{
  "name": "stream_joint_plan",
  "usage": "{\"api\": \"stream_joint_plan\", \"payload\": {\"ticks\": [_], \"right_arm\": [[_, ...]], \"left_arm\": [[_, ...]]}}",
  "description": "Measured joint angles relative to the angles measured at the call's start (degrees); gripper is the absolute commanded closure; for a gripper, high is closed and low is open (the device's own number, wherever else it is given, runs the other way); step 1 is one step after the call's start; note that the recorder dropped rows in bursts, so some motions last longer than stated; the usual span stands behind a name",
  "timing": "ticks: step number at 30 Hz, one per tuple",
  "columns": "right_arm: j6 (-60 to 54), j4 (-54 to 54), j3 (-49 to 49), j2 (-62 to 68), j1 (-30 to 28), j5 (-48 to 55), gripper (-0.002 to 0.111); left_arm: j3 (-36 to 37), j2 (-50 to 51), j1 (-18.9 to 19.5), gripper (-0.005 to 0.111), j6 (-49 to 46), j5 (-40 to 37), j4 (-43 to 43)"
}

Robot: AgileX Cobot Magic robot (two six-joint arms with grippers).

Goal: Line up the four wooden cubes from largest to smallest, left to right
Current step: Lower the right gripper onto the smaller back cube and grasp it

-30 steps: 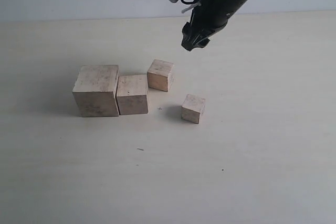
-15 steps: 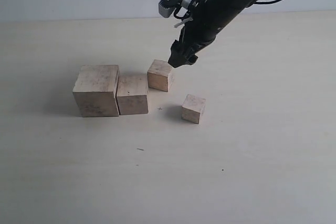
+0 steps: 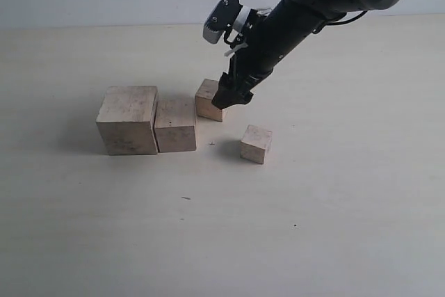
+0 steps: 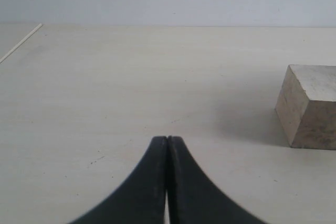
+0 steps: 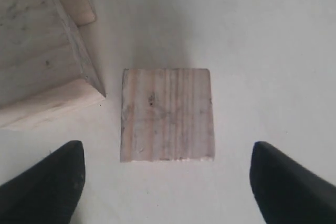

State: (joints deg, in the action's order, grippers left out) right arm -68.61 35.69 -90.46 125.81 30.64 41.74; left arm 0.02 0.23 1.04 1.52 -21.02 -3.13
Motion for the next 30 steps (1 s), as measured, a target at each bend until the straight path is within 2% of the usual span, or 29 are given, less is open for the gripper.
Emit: {"api": "stream_joint_plan", "payload": {"ticks": [15, 18, 22, 29, 30], "right_arm": [[-3.86, 2.74, 0.00, 2.44, 0.00, -2.34, 0.027], [-3.97, 2.87, 0.00, 3.49, 0.00, -3.22, 0.030], [-3.97, 3.68, 0.00, 3.93, 0.00, -4.06, 0.051], [-3.97, 2.61, 0.00, 3.10, 0.00, -2.42, 0.105], [-3.97, 0.69, 0.00, 2.68, 0.00, -1.34, 0.108]], "left_arm": [[0.00, 0.00, 0.00, 0.107, 0.00, 0.00, 0.00], [0.00, 0.00, 0.00, 0.107, 0.00, 0.00, 0.00], [0.00, 0.00, 0.00, 0.107, 0.00, 0.00, 0.00], [0.00, 0.00, 0.00, 0.107, 0.00, 0.00, 0.00], [0.00, 0.00, 0.00, 0.107, 0.00, 0.00, 0.00]]}}
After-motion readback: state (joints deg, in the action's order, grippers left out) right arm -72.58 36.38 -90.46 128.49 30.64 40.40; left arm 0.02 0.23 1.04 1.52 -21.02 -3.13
